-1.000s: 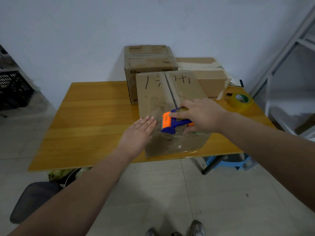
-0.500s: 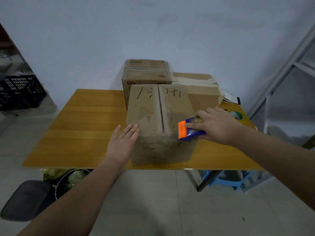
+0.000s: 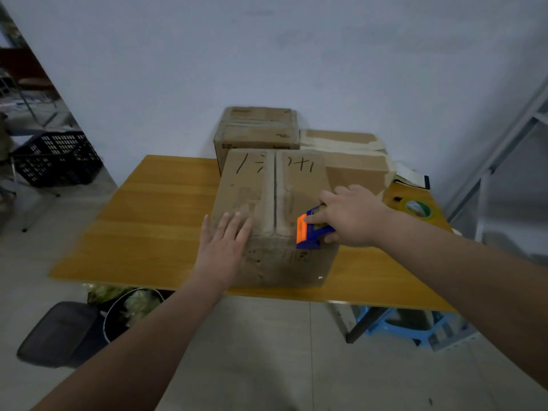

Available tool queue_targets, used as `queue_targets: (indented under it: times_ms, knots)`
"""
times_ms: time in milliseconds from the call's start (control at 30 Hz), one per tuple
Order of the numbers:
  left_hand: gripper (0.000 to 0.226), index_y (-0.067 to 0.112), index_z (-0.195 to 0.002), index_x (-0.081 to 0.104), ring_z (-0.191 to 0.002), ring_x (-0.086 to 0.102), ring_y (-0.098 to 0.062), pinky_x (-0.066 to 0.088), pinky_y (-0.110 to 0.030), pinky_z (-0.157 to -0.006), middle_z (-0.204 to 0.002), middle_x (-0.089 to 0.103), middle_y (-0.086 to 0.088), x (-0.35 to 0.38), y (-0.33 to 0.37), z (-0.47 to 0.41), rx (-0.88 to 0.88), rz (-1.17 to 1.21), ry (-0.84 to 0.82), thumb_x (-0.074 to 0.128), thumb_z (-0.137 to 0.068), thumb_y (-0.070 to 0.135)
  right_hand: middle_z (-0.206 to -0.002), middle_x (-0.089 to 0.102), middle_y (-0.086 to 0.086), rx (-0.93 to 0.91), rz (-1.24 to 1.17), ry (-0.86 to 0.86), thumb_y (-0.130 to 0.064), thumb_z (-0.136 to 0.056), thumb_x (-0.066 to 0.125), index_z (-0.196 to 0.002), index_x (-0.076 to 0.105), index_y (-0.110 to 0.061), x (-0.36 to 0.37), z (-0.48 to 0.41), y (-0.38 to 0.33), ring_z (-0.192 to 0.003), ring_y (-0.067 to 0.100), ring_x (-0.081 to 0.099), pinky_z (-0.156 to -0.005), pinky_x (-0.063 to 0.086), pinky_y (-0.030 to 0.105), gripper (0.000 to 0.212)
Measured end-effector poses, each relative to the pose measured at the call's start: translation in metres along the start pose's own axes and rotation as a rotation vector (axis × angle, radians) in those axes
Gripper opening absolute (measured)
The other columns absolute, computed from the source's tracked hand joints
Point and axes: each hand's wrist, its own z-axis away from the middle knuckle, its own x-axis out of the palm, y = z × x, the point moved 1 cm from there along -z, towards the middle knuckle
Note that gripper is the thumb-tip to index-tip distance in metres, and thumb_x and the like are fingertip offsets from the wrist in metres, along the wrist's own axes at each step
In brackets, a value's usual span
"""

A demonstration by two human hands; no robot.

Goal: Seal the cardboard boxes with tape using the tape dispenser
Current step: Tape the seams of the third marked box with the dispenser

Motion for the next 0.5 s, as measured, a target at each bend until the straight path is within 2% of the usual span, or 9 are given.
queue_targets:
  times_ms: [67, 200, 367, 500]
  knots:
    - [0.07, 0.026, -0.15, 0.001, -0.145, -0.008, -0.019, -0.015, -0.05, -0.11, -0.159, -0.001, 0.001, -0.002, 0.019, -0.005, 0.072, 0.024, 0.003, 0.045, -0.095, 0.032, -0.122, 0.044, 0.003, 0.0, -0.036, -0.001, -0.054, -0.088, 0.053, -0.14, 0.03, -0.048, 0.003, 0.001, 0.002, -0.103, 0.025, 0.047, -0.077, 0.033, 0.036, 0.057]
    - [0.067, 0.021, -0.15, 0.004, -0.145, -0.005, -0.017, -0.016, -0.047, -0.111, -0.159, 0.003, 0.001, -0.001, 0.057, -0.019, 0.182, 0.037, -0.017, 0.039, -0.096, 0.038, -0.121, 0.045, 0.004, -0.018, -0.051, 0.037, -0.055, -0.088, 0.053, -0.139, 0.031, -0.048, 0.006, 0.001, 0.004, -0.101, 0.026, 0.048, -0.079, 0.035, 0.037, 0.056]
    - [0.071, 0.015, -0.149, -0.006, -0.145, -0.004, -0.014, -0.019, -0.039, -0.108, -0.158, -0.002, -0.003, 0.01, 0.07, -0.023, 0.152, -0.03, -0.038, 0.035, -0.097, 0.041, -0.121, 0.046, 0.006, -0.039, -0.053, 0.087, -0.055, -0.088, 0.051, -0.14, 0.031, -0.044, 0.014, 0.005, 0.004, -0.102, 0.027, 0.049, -0.08, 0.036, 0.037, 0.057]
    - [0.063, 0.017, -0.149, -0.007, -0.144, -0.002, -0.011, -0.022, -0.038, -0.107, -0.158, -0.001, 0.0, 0.011, 0.072, -0.021, 0.115, -0.049, -0.022, 0.028, -0.1, 0.034, -0.126, 0.043, 0.009, -0.066, -0.026, 0.122, -0.055, -0.089, 0.05, -0.144, 0.028, -0.041, 0.017, 0.011, 0.002, -0.106, 0.029, 0.048, -0.085, 0.037, 0.038, 0.061]
